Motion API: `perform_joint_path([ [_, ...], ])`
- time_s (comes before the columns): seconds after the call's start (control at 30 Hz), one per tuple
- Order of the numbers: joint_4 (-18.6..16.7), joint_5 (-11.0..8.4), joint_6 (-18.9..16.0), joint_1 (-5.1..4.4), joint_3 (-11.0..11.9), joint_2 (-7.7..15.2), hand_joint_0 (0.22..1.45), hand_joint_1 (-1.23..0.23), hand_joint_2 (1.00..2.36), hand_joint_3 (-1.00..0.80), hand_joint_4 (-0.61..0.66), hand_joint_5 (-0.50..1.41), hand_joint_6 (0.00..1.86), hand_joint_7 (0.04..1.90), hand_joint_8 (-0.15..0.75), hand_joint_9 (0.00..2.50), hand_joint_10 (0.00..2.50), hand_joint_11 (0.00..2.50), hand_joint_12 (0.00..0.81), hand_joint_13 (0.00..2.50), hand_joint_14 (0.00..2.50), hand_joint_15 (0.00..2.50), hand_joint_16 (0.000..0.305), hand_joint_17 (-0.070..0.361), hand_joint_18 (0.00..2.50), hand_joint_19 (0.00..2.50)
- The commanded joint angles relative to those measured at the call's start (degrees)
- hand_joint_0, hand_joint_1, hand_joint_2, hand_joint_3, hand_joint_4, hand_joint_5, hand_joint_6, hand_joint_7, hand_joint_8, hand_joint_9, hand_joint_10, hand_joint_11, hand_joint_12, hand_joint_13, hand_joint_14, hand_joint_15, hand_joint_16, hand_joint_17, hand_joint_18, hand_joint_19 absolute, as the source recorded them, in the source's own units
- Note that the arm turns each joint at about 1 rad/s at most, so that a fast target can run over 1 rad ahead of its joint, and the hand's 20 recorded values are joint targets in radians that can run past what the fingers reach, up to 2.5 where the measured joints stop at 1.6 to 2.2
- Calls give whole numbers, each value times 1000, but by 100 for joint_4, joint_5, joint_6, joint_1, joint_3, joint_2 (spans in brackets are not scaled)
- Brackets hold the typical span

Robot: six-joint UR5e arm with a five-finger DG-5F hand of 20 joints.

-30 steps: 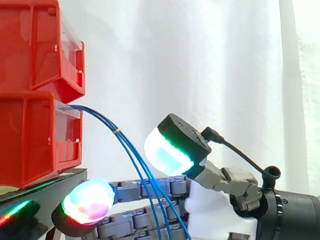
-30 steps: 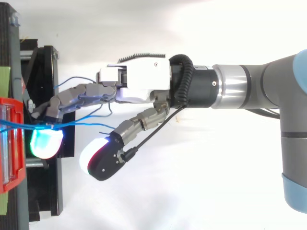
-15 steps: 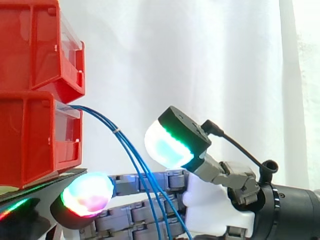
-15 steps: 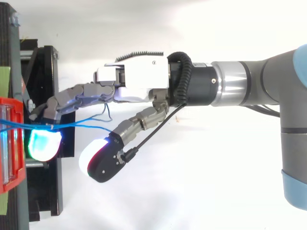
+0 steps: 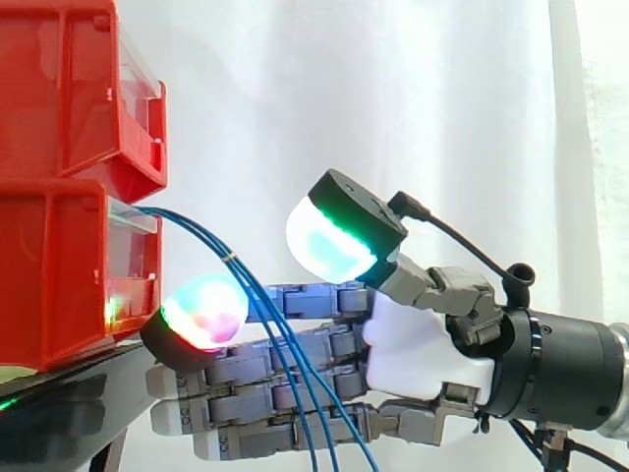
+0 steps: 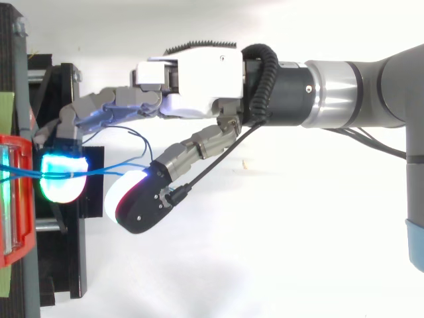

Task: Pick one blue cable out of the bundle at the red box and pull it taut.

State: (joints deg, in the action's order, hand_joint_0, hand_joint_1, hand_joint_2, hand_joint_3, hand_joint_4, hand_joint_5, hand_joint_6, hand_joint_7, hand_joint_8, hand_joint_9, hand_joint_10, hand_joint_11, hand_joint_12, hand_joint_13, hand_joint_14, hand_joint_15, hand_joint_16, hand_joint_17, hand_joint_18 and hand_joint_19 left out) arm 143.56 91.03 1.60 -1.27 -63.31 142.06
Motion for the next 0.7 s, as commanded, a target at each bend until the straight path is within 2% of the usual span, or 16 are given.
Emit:
perform_joint_path([
  [0.0, 14, 2, 16, 30, -6, -3, 581, -699, 1002, -464, 324, -127, 502, 1006, 280, 358, 0, 27, 337, 231, 5, 105, 55, 123, 54, 90],
  [0.37, 339, -24, 218, 100, -6, -3, 570, -703, 1001, -484, 332, -128, 502, 1011, 283, 362, 0, 38, 339, 239, 3, 111, 55, 124, 67, 98],
  [0.67, 321, -24, 253, 83, 3, -3, 579, -706, 1002, -463, 312, -119, 502, 1083, 282, 365, 0, 46, 340, 244, 4, 110, 55, 123, 76, 93],
])
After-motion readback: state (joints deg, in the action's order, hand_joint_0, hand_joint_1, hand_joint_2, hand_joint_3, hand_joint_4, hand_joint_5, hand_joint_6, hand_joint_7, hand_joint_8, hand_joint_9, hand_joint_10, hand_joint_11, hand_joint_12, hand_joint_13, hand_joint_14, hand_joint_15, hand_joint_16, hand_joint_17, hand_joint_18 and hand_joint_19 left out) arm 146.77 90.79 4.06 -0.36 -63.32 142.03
